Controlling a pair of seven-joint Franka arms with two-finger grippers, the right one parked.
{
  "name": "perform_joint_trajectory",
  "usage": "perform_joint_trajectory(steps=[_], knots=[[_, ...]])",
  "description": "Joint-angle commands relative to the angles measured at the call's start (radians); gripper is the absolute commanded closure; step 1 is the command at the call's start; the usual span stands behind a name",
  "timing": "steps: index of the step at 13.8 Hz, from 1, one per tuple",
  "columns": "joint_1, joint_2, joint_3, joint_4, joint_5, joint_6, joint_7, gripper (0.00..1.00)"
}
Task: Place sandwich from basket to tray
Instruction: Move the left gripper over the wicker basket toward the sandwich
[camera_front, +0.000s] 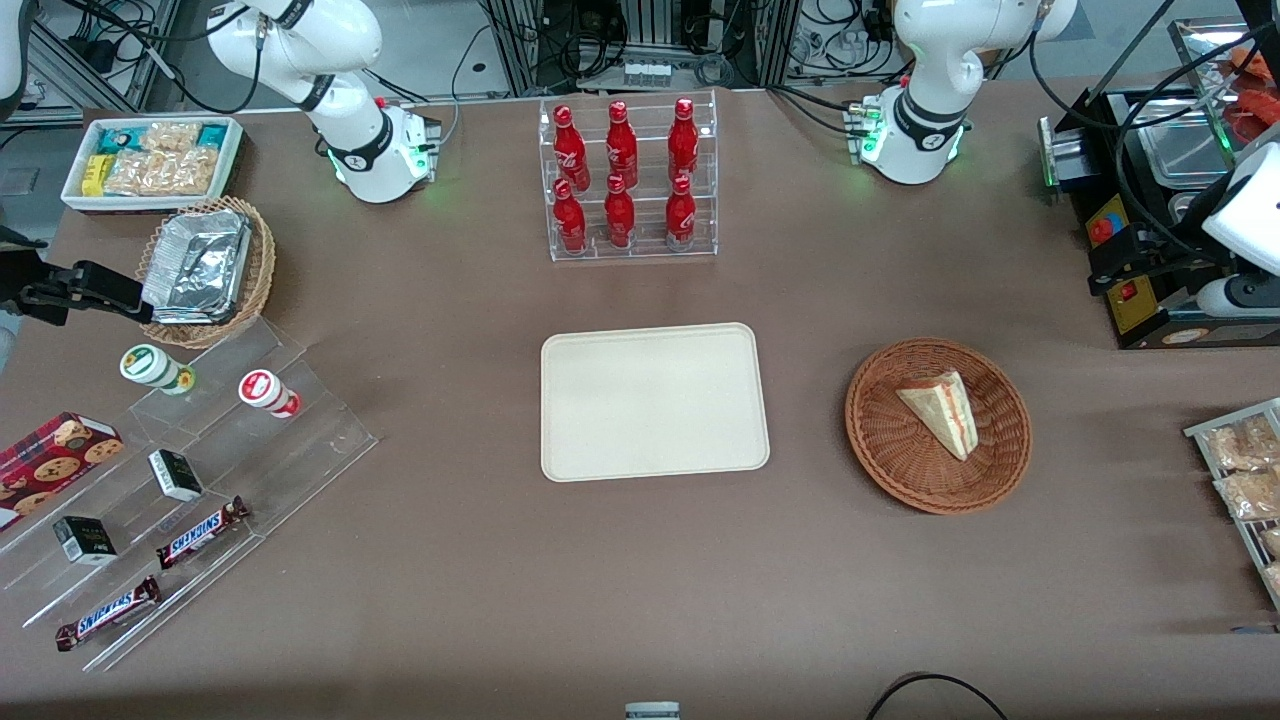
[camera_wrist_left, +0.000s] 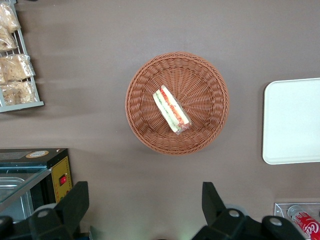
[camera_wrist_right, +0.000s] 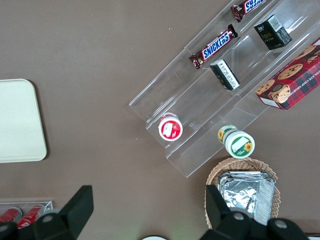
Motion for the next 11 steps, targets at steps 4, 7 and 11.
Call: perform_joint_trajectory(steps=[4, 7, 11], knots=[[0.004, -0.011, -0.005, -0.018, -0.017, 0.012, 0.011, 0.0], [0.004, 0.007, -0.007, -0.047, -0.014, 0.035, 0.005, 0.0], [0.001, -0.034, -0.011, -0.352, -0.007, 0.332, -0.171, 0.0]])
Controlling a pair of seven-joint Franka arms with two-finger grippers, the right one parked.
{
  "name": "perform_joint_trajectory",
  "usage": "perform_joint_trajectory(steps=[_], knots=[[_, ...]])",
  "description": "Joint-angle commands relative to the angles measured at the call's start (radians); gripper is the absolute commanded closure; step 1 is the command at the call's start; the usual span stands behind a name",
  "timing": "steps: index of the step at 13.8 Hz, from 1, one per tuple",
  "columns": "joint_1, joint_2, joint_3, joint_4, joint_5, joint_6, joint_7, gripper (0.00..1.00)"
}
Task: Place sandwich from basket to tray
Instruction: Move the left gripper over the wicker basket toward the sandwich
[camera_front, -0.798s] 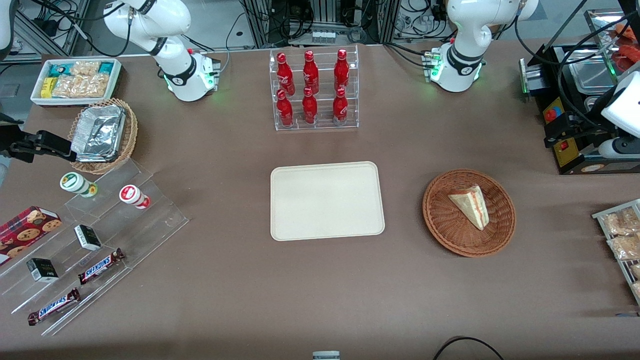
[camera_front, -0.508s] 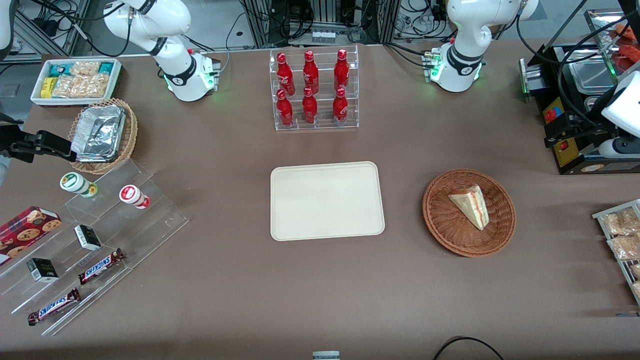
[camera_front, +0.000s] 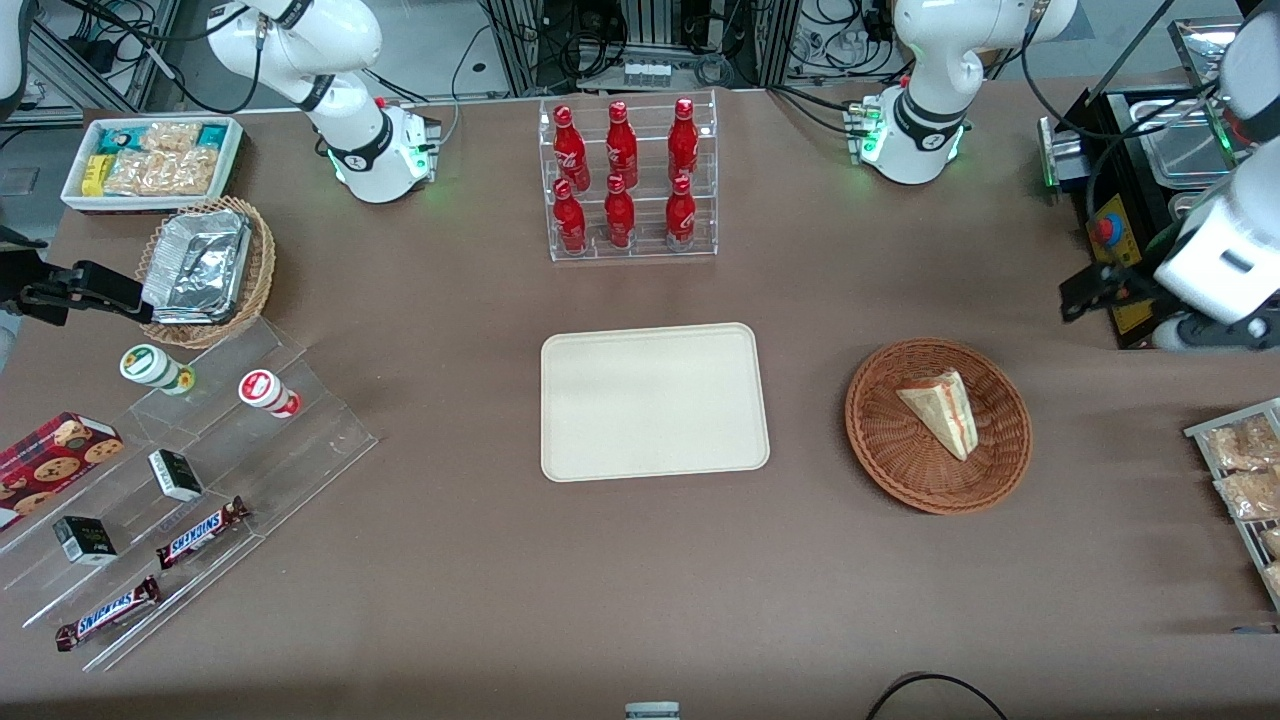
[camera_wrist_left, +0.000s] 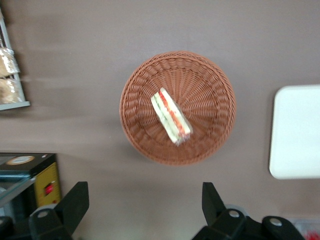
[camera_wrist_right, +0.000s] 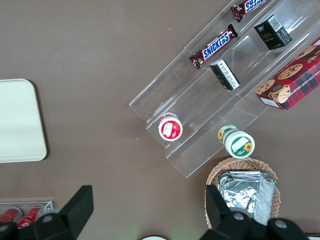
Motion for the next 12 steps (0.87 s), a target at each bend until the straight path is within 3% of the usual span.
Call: perform_joint_trajectory(steps=[1, 6, 12], knots=[[0.001, -0.046, -0.017, -0.21, -0.005, 0.209, -0.156, 0.0], [0.001, -0.058, -0.049, -0.444, -0.002, 0.554, -0.47, 0.0], [0.003, 0.041, -0.051, -0.51, 0.002, 0.618, -0.488, 0.0]])
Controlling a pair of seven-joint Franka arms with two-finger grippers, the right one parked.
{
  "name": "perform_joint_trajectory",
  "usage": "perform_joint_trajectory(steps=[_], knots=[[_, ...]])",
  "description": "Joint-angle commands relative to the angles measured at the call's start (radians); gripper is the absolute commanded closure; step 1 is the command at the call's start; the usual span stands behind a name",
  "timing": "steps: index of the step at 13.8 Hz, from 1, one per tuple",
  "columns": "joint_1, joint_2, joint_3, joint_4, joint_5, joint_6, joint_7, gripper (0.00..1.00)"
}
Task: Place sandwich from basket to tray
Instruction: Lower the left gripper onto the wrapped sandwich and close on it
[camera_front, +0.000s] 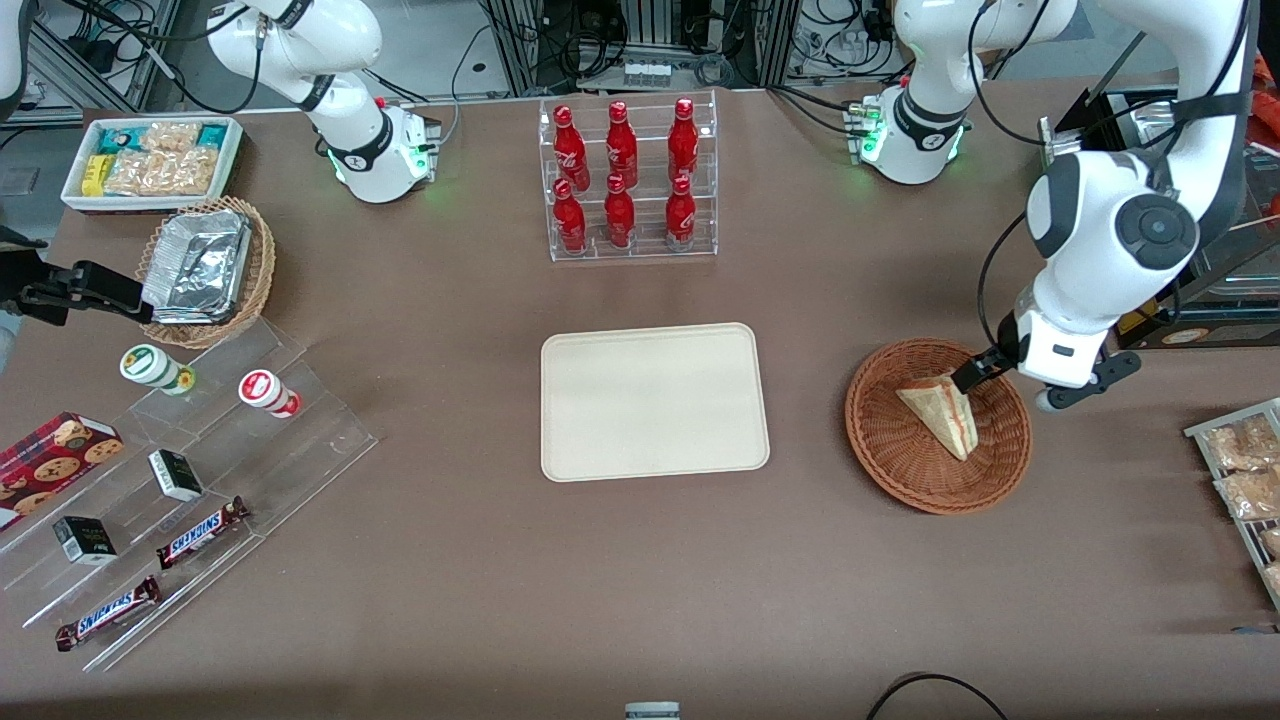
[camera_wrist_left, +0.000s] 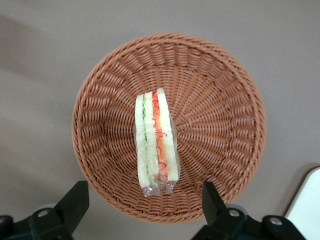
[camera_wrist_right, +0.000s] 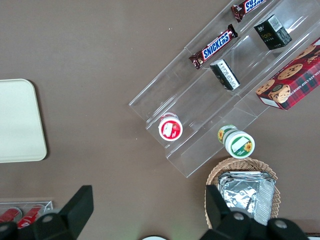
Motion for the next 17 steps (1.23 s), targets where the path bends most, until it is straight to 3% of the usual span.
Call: perform_joint_trajectory(steps=[1, 9, 17], knots=[[0.004, 0.028, -0.005, -0.027, 0.002, 0.059, -0.026, 0.0], [0.003, 0.125, -0.005, -0.088, 0.002, 0.231, -0.069, 0.0], [0.004, 0.18, -0.005, -0.09, 0.0, 0.268, -0.072, 0.01]])
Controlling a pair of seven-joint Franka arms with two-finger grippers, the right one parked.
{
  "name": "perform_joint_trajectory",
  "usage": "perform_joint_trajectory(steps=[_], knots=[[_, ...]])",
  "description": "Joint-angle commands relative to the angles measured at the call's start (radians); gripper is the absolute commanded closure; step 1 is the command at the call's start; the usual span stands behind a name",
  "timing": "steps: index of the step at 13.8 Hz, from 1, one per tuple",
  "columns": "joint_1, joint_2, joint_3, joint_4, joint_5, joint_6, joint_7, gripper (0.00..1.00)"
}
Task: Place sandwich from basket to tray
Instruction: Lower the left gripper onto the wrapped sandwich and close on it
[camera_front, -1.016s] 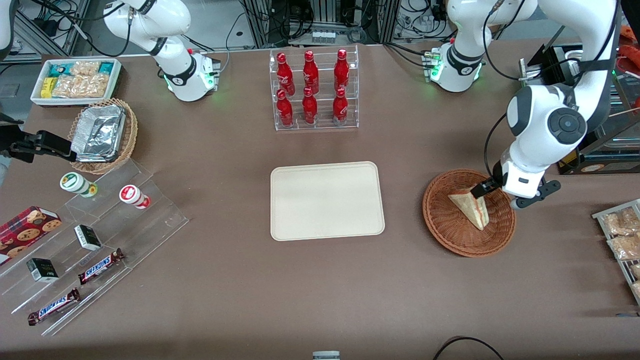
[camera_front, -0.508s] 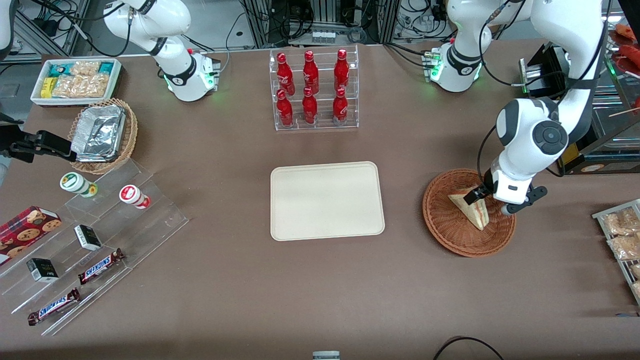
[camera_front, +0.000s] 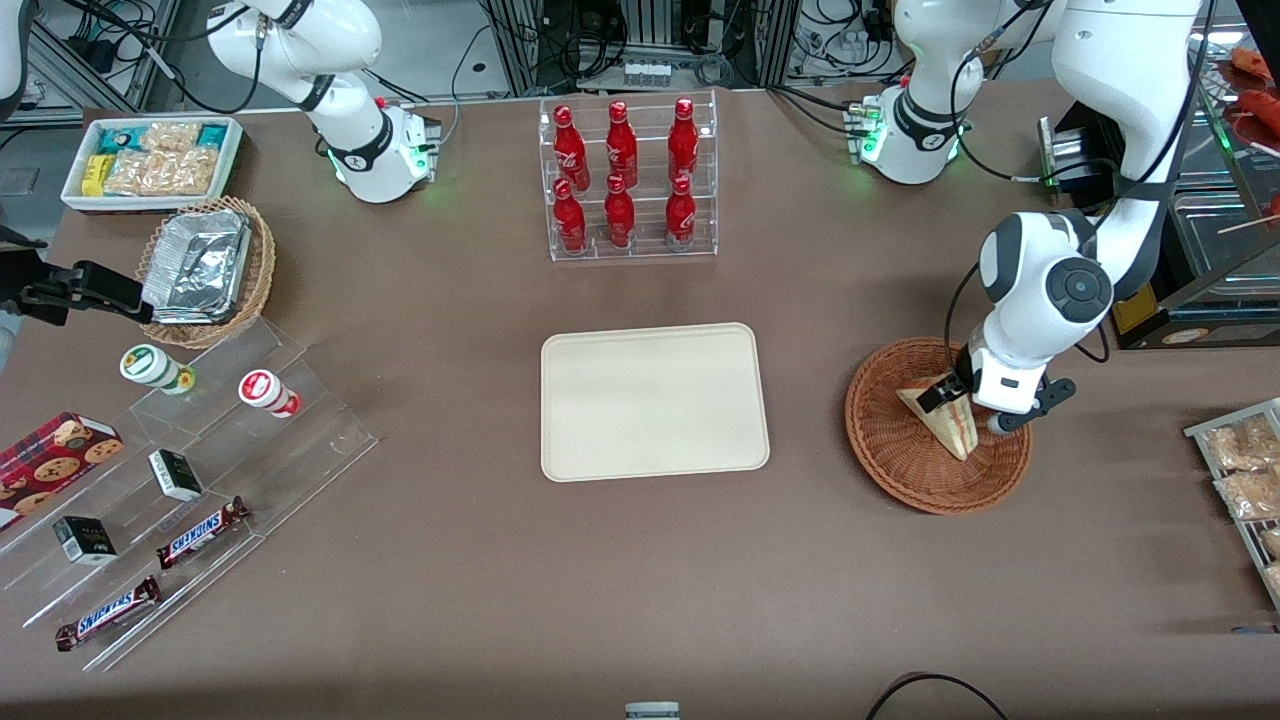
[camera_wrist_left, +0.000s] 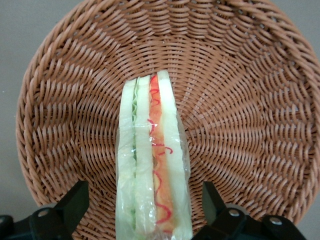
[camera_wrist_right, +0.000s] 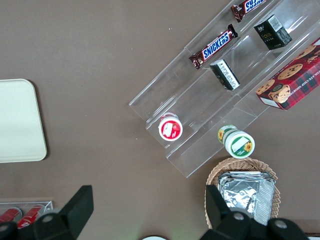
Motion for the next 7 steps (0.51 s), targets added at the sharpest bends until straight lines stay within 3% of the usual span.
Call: perform_joint_trajectory(steps=[1, 3, 4, 7], knots=[[0.003, 0.01, -0.005, -0.005, 0.0, 0.022, -0.025, 0.17], [0.001, 0.013, -0.005, 0.0, 0.0, 0.02, -0.051, 0.76], [0.001, 0.013, -0.005, 0.003, 0.0, 0.02, -0.053, 0.97], [0.0, 0.01, -0.007, 0.005, 0.0, 0.015, -0.054, 1.0]])
